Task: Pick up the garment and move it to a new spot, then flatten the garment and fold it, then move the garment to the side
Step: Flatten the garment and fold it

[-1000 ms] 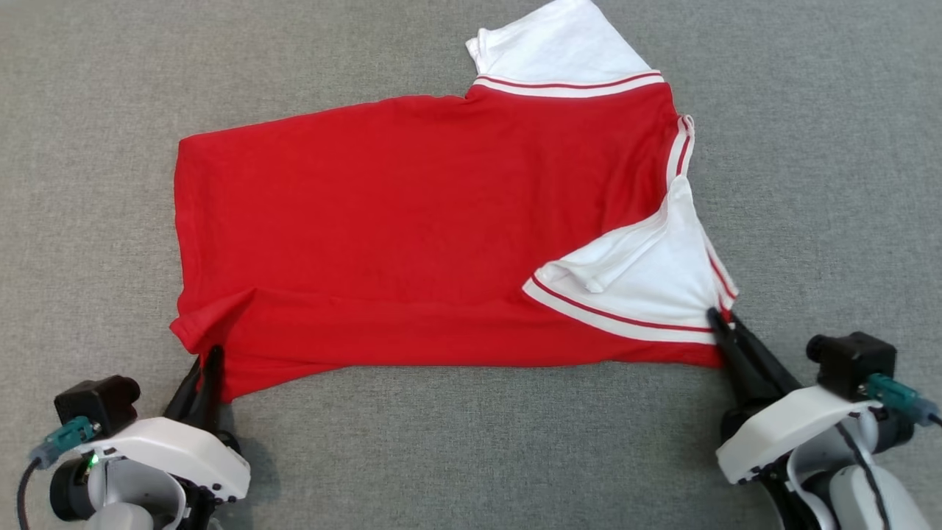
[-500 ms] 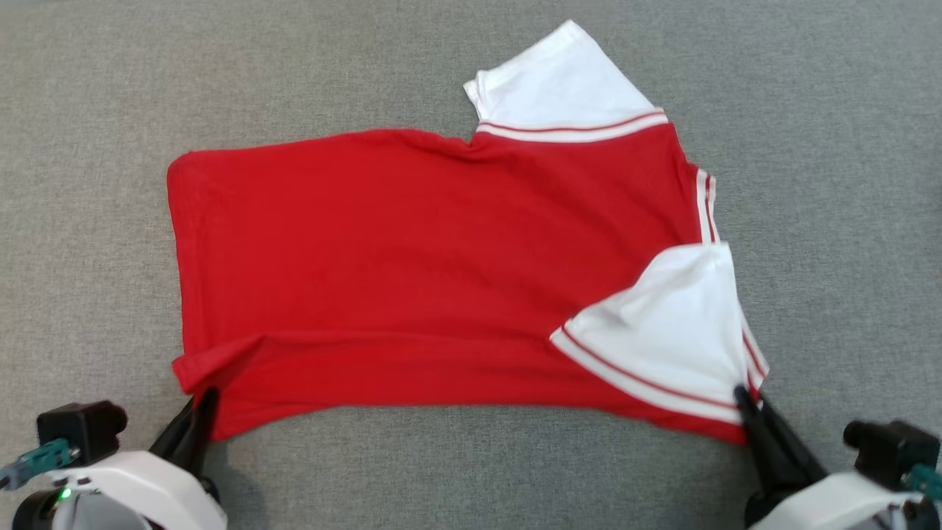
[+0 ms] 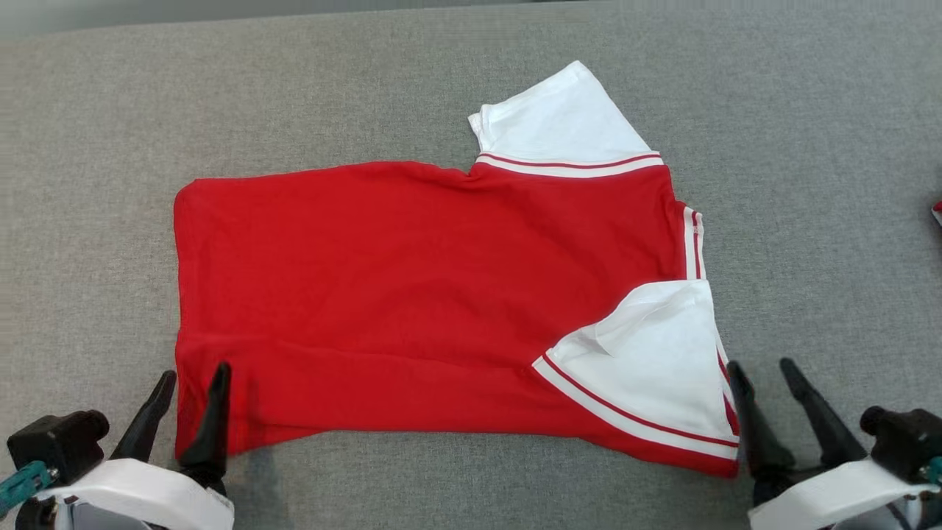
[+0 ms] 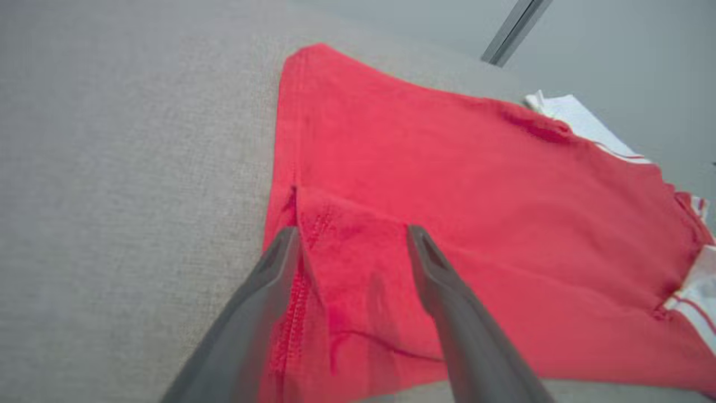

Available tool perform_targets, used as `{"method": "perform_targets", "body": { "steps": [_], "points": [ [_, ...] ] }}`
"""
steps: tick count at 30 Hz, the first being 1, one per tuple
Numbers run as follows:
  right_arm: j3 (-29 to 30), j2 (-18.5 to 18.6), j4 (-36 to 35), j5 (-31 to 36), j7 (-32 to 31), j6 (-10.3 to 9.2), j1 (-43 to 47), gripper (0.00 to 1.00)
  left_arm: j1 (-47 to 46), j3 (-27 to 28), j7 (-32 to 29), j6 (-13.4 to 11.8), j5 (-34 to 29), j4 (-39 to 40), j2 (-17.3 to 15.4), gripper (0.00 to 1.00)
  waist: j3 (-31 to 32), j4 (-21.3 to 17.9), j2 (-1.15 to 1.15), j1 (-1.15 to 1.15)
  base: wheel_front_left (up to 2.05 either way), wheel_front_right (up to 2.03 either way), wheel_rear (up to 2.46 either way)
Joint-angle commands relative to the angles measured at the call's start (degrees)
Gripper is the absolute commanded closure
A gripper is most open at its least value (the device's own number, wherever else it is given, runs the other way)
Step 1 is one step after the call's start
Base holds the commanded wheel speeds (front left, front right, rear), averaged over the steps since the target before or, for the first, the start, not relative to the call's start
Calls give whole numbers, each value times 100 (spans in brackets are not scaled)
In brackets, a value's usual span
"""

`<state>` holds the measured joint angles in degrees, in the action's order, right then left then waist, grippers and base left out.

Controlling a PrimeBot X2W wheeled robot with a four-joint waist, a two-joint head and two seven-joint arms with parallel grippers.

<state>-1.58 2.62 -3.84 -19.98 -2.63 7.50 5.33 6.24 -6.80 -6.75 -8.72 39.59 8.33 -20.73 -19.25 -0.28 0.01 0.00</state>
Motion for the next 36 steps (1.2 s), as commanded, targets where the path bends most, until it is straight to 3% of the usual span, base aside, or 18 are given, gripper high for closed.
{"method": "perform_targets", "body": {
  "steps": [1, 8, 14, 26, 32, 36],
  "points": [
    [141, 28, -113, 168, 128, -2, -178, 0, -172, 16, 295, 0, -77, 14, 97, 0, 79, 53, -1, 0, 0, 0, 0],
    [459, 25, -520, 722, 560, -1, -611, 0, -699, -52, 1304, 11, -640, -99, 301, 0, 214, 145, -1, 0, 0, 0, 0],
    [544, 26, -654, 1064, 720, -2, -855, 0, -1166, -174, 1804, 21, -1171, -350, 198, 0, 296, 181, -1, 0, 0, 0, 0],
    [496, 26, -544, 973, 701, -1, -996, 0, -1348, -279, 1694, -43, -1290, -448, 117, 0, 273, 152, -1, 0, 0, 0, 0],
    [400, 26, -512, 869, 681, -2, -1143, 0, -2068, -322, 1458, 168, -1131, -740, 90, 0, 9, 83, -1, 0, 0, 0, 0],
    [234, 27, -453, 806, 728, -1, -1289, 0, -2818, -314, 971, 431, -906, -1413, -91, 0, -252, -80, -1, 0, 0, 0, 0]
  ]
}}
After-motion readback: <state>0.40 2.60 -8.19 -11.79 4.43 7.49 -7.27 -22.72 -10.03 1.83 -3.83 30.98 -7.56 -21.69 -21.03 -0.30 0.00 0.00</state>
